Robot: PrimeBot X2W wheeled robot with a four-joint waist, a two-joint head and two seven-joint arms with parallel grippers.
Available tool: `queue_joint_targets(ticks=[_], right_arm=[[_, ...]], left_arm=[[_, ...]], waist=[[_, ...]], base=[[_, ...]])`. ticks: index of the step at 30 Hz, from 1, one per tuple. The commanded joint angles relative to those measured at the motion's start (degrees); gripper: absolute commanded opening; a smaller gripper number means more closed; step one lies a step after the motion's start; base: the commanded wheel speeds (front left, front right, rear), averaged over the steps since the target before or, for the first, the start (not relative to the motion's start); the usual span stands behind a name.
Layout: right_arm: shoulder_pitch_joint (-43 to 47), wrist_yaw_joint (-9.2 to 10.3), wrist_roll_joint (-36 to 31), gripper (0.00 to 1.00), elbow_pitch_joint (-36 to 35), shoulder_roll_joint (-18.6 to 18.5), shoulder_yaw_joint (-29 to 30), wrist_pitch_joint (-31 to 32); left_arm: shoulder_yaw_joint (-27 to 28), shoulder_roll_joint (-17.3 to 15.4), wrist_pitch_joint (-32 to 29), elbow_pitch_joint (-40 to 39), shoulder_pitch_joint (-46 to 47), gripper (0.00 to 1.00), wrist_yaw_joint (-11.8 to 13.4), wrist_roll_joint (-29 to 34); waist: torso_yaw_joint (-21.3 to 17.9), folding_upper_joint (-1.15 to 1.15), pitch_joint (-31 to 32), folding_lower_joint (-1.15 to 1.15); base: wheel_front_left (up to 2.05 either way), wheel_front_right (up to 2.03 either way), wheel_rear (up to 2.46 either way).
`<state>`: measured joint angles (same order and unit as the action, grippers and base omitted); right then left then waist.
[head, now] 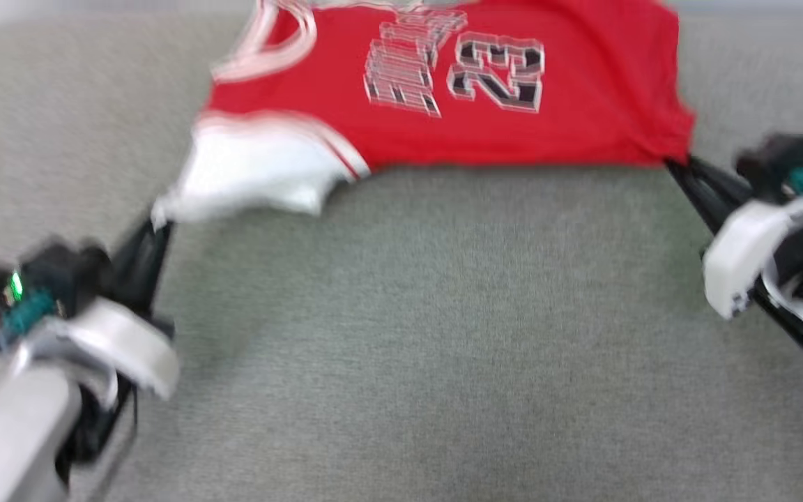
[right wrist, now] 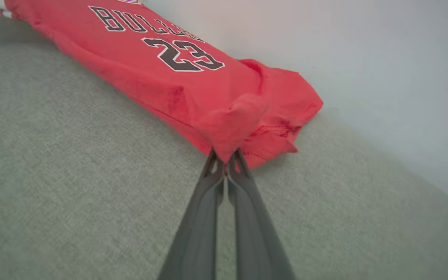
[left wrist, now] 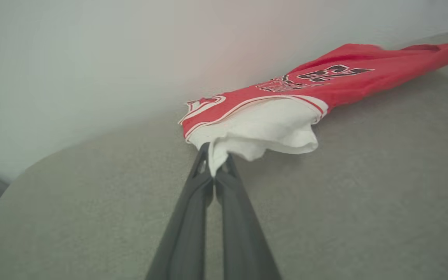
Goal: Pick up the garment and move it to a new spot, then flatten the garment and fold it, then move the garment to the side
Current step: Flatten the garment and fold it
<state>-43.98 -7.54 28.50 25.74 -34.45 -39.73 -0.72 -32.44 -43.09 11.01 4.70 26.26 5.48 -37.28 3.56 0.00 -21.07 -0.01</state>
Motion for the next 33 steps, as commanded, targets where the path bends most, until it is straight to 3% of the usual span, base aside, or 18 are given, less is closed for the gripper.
queue_joint_targets(ticks=[1, 10, 21, 26, 33], right_arm=[[2.6, 0.08, 2.8, 0.00, 0.3, -0.4, 0.6, -0.8], [15.0, 0.08, 10.2, 0.00, -2.7, -5.2, 0.2, -1.2], [32.2, 0.08, 18.5, 0.00, -12.6, -11.3, 5.2, 3.5], [39.8, 0.08, 20.9, 0.00, -17.0, -12.4, 9.3, 8.2], [45.3, 0.07, 19.8, 0.00, -22.6, -11.2, 16.3, 11.3]], left_arm=[[-0.2, -1.1, -0.5, -1.1, -3.1, 0.00, 0.7, -0.8], [-3.9, -6.1, -4.5, -12.1, -17.6, 0.00, 3.9, -2.2], [-7.1, -12.6, -13.0, -24.5, -29.6, 0.00, 6.5, -8.1], [-8.7, -14.9, -16.7, -28.9, -33.6, 0.00, 5.9, -12.6], [-8.2, -14.4, -15.0, -29.8, -31.6, 0.00, 6.6, -9.5]], waist=[[1.4, 0.00, 4.2, 0.01], [2.4, 0.00, 11.2, 0.01], [2.9, 0.00, 16.8, 0.01], [2.6, 0.00, 17.3, 0.01], [1.8, 0.00, 16.3, 0.01]], base=[[0.00, 0.00, 0.00], [0.00, 0.00, 0.00], [0.00, 0.00, 0.00], [0.00, 0.00, 0.00], [0.00, 0.00, 0.00]])
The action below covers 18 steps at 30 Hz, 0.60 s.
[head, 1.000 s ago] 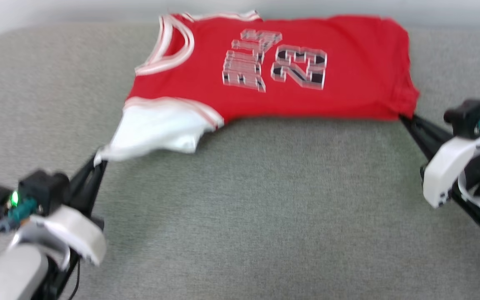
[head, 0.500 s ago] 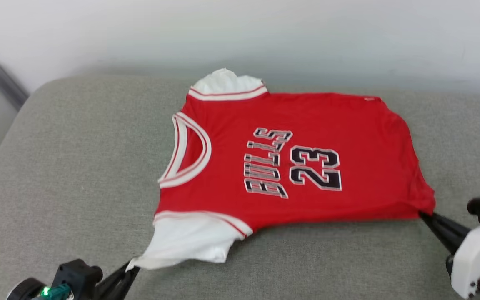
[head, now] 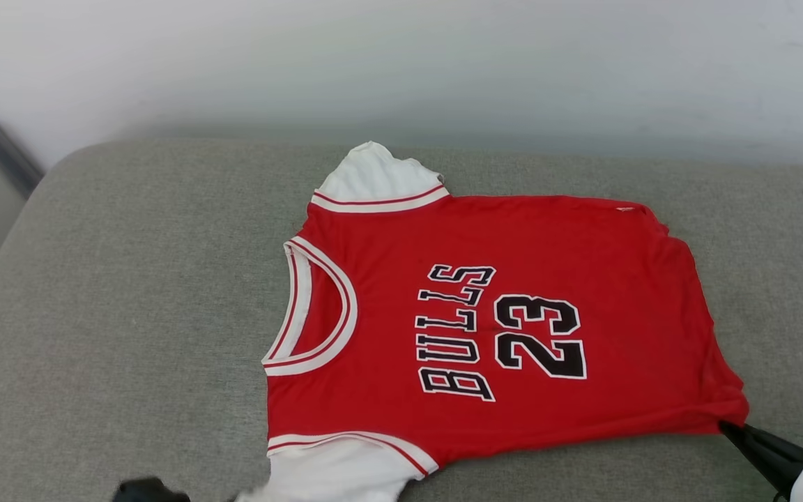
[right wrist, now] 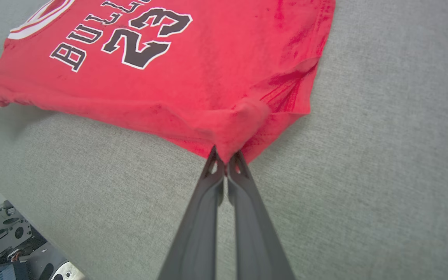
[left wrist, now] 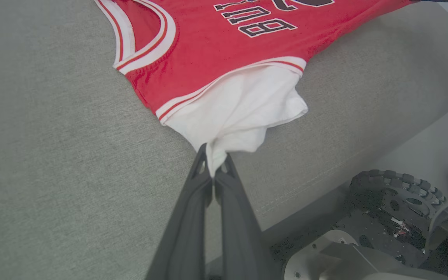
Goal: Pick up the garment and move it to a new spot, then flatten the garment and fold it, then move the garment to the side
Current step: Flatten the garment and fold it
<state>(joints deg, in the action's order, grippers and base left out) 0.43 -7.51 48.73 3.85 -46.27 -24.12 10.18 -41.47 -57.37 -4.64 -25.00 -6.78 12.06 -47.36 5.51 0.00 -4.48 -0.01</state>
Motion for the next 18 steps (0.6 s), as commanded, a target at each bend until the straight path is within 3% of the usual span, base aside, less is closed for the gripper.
queue_joint_targets(ticks=[1, 7, 18], right_arm=[[1.2, 0.04, -0.4, 0.00, -1.5, 1.0, 1.6, 0.8], [1.4, 0.04, 0.2, 0.00, -3.3, 3.3, 6.5, 4.7], [-5.6, 0.04, -4.7, 0.00, -5.5, 9.2, 11.7, 16.8]], left_arm=[[1.3, 0.2, 1.2, -0.2, 2.2, 0.00, -0.1, 0.9], [4.5, 1.1, 3.6, -0.7, 6.8, 0.00, 0.0, 2.4], [7.3, 2.8, 2.5, 4.5, 18.3, 0.00, -3.4, 4.1]], waist=[[-0.2, 0.00, -0.6, 0.01], [-0.9, 0.00, -2.6, 0.01], [-3.0, 0.00, -10.3, 0.01]], base=[[0.00, 0.00, 0.00], [0.00, 0.00, 0.00], [0.00, 0.00, 0.00]])
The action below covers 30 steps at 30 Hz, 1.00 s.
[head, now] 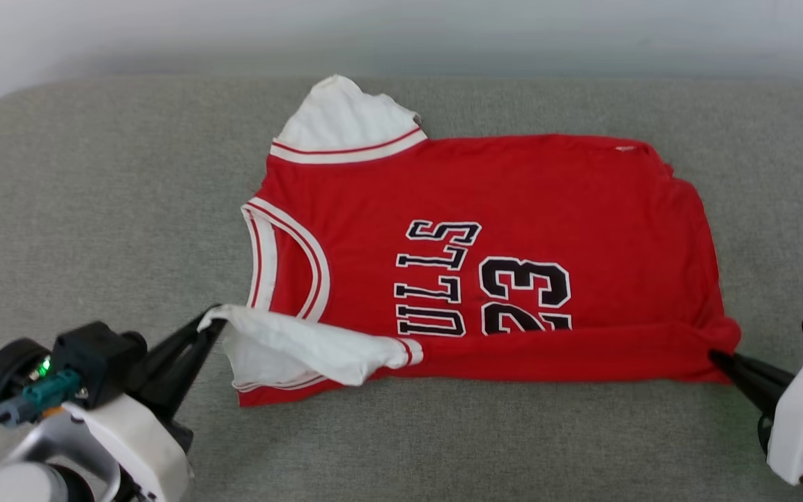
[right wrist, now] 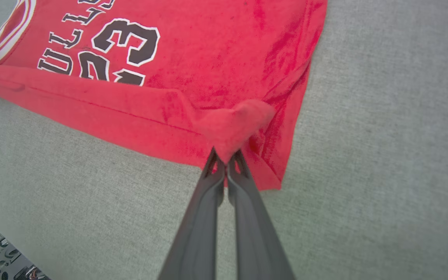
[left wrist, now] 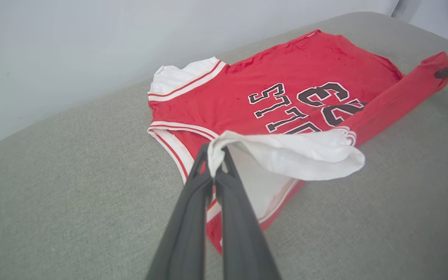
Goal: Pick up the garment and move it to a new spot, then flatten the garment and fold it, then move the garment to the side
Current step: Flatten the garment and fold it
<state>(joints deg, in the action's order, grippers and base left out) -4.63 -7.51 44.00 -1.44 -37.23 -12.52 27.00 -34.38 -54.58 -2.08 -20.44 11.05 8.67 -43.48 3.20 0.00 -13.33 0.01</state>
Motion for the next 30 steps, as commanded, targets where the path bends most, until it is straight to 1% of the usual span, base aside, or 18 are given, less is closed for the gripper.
queue_joint_targets(ticks=[1, 5, 8, 13, 14, 17, 18, 19, 20, 24, 27, 30], right_arm=[[-1.5, 0.04, -0.6, 0.00, 0.0, 0.6, 0.5, 0.7], [-5.0, 0.04, -3.2, 0.00, 0.3, 2.2, 1.1, 4.2], [-7.2, 0.04, -5.4, 0.00, 0.6, 2.9, 1.0, 6.5], [-10.1, 0.04, -8.3, 0.00, 1.4, 4.4, 0.5, 9.4], [-10.4, 0.04, -8.8, 0.00, 1.6, 4.7, 0.5, 9.9], [-11.5, 0.04, -9.9, 0.00, 2.1, 5.8, 0.3, 10.8], [-11.7, 0.04, -10.1, 0.10, 2.6, 6.3, 0.6, 11.1], [-11.8, 0.04, -10.5, 0.45, 2.9, 6.6, 0.7, 11.4], [-12.0, 0.04, -11.2, 1.00, 3.1, 7.0, 0.8, 11.4], [-12.0, 0.06, -12.9, 1.00, 3.1, 7.7, 0.5, 11.4], [-11.0, 0.05, -13.6, 1.00, 2.6, 7.6, 0.6, 11.9], [-10.3, 0.04, -14.2, 1.00, 1.7, 8.2, 1.9, 12.4]], left_arm=[[0.4, -0.1, -0.2, 0.6, 1.3, 0.00, -0.4, 0.5], [0.5, 0.3, -1.2, 3.1, 4.7, 0.00, -2.2, 0.5], [0.2, 1.4, -2.0, 5.4, 7.4, 0.00, -3.8, 0.0], [-1.2, 3.6, -3.5, 10.0, 12.0, 0.00, -6.1, 1.2], [-1.6, 4.0, -4.0, 11.2, 12.7, 0.00, -6.5, 1.6], [-2.3, 6.2, -5.0, 14.9, 14.5, 0.00, -6.2, 1.5], [-2.4, 6.9, -4.8, 16.0, 15.0, 0.22, -6.0, 1.6], [-2.3, 7.7, -4.6, 17.1, 15.1, 1.00, -5.5, 1.3], [-2.2, 8.4, -4.6, 18.1, 14.9, 1.00, -5.2, 0.6], [-2.3, 9.3, -3.9, 19.8, 13.9, 1.00, -4.6, 0.3], [-2.1, 9.1, -3.2, 19.9, 12.7, 1.00, -4.1, -0.1], [-1.8, 9.0, -2.7, 18.9, 10.9, 1.00, -2.9, -0.8]], waist=[[-0.8, 0.00, -2.2, -0.01], [-1.2, 0.00, -4.9, -0.01], [-1.3, 0.00, -6.6, -0.01], [-1.2, 0.00, -8.4, -0.01], [-1.2, 0.00, -8.6, -0.01], [-1.1, 0.00, -9.1, -0.01], [-1.1, 0.00, -9.2, -0.01], [-1.2, 0.00, -9.1, -0.01], [-1.2, 0.00, -9.1, -0.01], [-1.0, 0.00, -8.1, -0.01], [-0.9, 0.00, -6.9, -0.01], [-0.7, 0.00, -5.7, -0.01]], base=[[0.00, 0.00, 0.00], [0.00, 0.00, 0.00], [0.00, 0.00, 0.00], [0.00, 0.00, 0.00], [0.00, 0.00, 0.00], [0.00, 0.00, 0.00], [0.00, 0.00, 0.00], [0.00, 0.00, 0.00], [0.00, 0.00, 0.00], [0.00, 0.00, 0.00], [0.00, 0.00, 0.00], [0.00, 0.00, 0.00]])
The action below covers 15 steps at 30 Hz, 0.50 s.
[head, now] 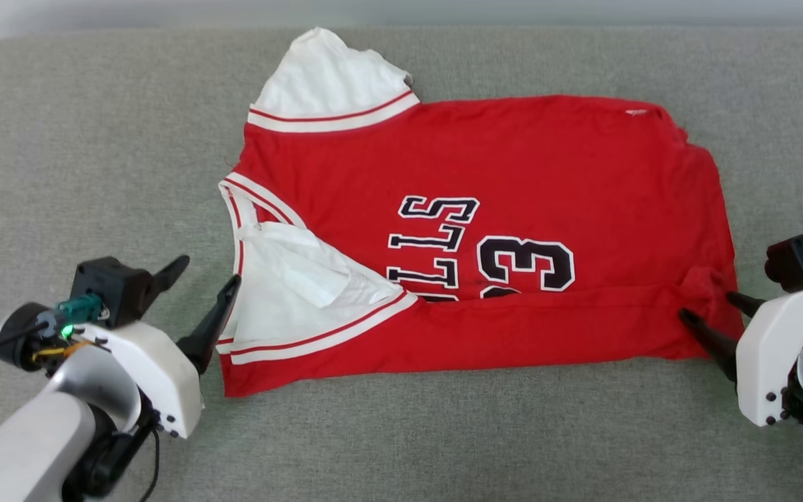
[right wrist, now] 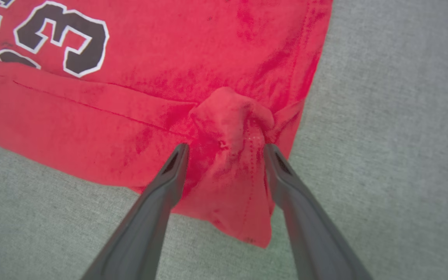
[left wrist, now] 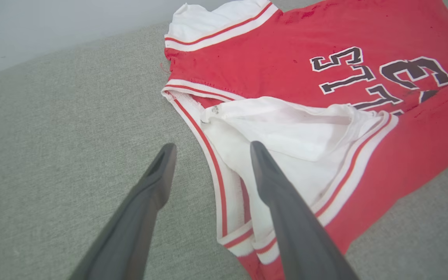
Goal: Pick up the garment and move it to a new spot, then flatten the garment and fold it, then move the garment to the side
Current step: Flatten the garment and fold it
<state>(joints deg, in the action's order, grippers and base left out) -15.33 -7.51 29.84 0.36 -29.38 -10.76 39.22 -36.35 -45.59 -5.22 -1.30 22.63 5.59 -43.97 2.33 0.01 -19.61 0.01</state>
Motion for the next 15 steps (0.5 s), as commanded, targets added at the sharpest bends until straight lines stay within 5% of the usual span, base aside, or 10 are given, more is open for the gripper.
queue_joint_targets(ticks=[1, 15], right_arm=[[0.9, 0.04, -0.1, 1.00, -0.5, 0.7, 0.8, 0.6], [9.7, 0.04, -6.8, 1.00, -10.2, 4.1, 7.0, 4.4]], left_arm=[[0.4, 0.1, 0.5, -0.7, -1.4, 1.00, 0.8, -0.6], [-1.5, -1.0, -3.1, -6.7, -13.9, 1.00, 7.9, -5.0]], waist=[[0.2, -0.01, 1.0, -0.01], [-0.2, -0.01, 3.7, -0.01]], base=[[0.00, 0.00, 0.00], [0.00, 0.00, 0.00]])
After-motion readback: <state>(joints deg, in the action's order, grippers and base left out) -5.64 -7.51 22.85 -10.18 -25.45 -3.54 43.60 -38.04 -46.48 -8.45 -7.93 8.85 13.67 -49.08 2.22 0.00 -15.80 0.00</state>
